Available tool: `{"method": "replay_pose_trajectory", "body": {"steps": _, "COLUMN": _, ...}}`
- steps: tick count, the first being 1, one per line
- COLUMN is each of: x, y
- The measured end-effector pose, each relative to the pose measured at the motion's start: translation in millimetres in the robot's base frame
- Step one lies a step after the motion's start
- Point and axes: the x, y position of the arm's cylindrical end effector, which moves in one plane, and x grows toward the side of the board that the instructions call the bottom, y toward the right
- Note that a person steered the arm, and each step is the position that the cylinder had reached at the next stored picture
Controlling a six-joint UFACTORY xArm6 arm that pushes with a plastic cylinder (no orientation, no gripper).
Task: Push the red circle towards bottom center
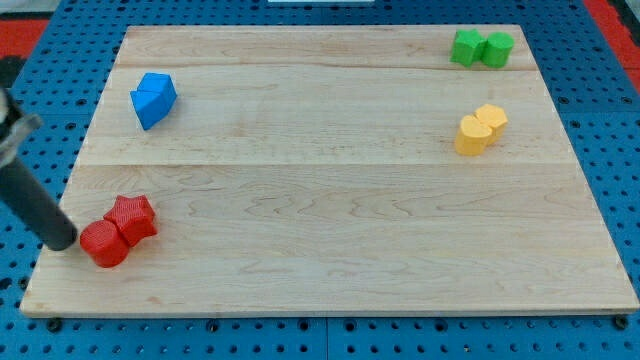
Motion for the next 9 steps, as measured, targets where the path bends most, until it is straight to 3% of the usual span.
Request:
{"method": "replay_pose_trajectory", "body": {"steps": 1, "x": 0, "y": 69}}
{"method": "replay_pose_trajectory", "body": {"steps": 2, "x": 0, "y": 77}}
{"method": "replay_pose_trajectory", "body": {"steps": 3, "x": 5, "y": 26}}
{"method": "replay_pose_trajectory", "body": {"steps": 4, "x": 43, "y": 31}}
{"method": "replay_pose_trajectory", "body": {"steps": 6, "x": 45, "y": 182}}
{"method": "replay_pose_trajectory", "body": {"steps": 7, "x": 50, "y": 188}}
{"method": "replay_pose_trajectory", "body": {"steps": 9, "x": 38, "y": 74}}
